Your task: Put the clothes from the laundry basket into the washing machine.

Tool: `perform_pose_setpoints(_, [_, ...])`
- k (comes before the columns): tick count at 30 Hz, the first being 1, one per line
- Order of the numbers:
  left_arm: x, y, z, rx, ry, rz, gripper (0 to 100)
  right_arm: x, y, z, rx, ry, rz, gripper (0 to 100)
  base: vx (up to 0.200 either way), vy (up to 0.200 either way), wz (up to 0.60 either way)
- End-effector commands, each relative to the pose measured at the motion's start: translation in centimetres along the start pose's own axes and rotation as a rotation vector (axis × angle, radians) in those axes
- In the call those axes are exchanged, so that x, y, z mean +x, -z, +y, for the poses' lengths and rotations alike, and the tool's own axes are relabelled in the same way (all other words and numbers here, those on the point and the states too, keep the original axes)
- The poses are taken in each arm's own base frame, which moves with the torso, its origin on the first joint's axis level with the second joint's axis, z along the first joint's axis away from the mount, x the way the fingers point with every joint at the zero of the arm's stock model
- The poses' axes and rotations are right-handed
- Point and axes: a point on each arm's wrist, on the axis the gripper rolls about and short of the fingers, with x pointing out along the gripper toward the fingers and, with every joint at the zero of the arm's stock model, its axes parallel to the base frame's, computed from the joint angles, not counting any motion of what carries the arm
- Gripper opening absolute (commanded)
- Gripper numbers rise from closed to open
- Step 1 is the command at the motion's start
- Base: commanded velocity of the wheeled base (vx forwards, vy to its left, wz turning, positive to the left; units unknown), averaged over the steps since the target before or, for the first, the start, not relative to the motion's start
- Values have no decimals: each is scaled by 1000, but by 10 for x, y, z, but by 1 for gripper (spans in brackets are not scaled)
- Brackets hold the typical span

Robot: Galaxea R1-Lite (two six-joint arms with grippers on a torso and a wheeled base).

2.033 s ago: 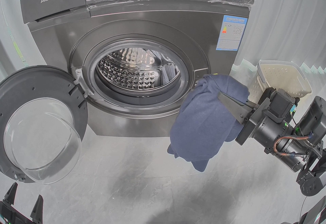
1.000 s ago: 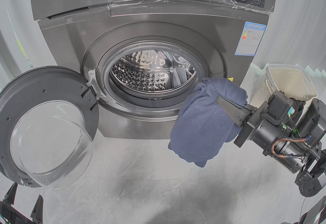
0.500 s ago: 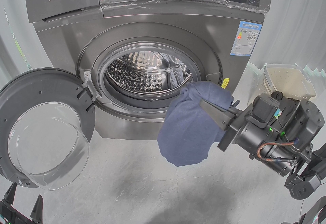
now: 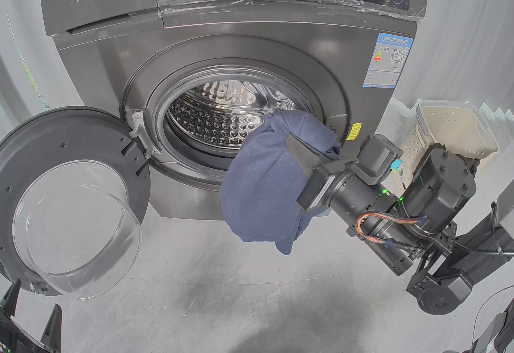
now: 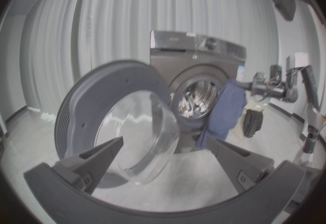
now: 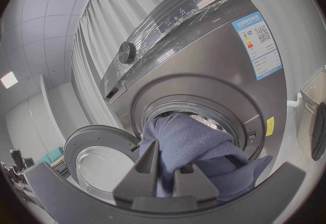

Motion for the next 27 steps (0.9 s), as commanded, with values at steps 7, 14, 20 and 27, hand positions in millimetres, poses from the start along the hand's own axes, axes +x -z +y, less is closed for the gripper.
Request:
perform_pose_setpoints(7, [47,-56,-6,-25,372,205,100,29,-3,20,79,-50,-100,0,0,0,0])
perform_pose_setpoints(14, [99,-51,-10,-26,537,333,100,27,-1,19,76,-49,-90,0,0,0,0])
perform_pose_setpoints(20, [133,-46,-28,-12,688,343,100,27,3,19,74,-50,-82,0,0,0,0])
perform_pose_setpoints(27, [168,-41,-43,-16,736,381,100,24,5,18,71,-47,-68,0,0,0,0])
